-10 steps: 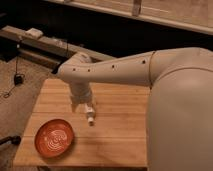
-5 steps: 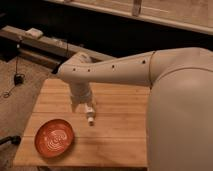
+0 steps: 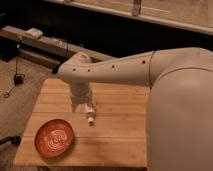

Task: Place the bottle in the ceramic bowl

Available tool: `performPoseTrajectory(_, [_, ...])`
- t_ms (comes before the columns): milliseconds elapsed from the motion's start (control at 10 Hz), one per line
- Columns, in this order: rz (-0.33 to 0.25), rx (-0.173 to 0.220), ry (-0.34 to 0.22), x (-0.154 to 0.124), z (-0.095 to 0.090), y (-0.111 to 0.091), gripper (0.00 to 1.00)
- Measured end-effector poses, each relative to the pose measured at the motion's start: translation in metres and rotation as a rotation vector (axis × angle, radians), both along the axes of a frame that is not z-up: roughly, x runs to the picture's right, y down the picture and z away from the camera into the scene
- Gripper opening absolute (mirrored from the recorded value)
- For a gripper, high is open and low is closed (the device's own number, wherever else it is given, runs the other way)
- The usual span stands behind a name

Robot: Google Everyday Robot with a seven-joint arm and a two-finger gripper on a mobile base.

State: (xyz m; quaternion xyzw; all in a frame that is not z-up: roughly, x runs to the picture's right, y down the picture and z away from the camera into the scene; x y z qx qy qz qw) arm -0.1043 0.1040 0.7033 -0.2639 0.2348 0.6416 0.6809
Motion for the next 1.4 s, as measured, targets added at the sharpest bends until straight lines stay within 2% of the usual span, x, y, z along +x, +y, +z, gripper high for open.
performPoseTrajectory(800, [-0.008,0.003,-0.001,0.002,0.005,-0.002,0.65])
performPoseTrajectory(1000, [-0.024,0.003,-0.008,0.014,0.027,-0.017,0.65])
performPoseTrajectory(1200, [-0.053,0.004,-0.022,0.028,0.061,-0.038,0.65])
performPoseTrajectory(1400, [-0.086,0.000,-0.047,0.028,0.088,-0.049,0.65])
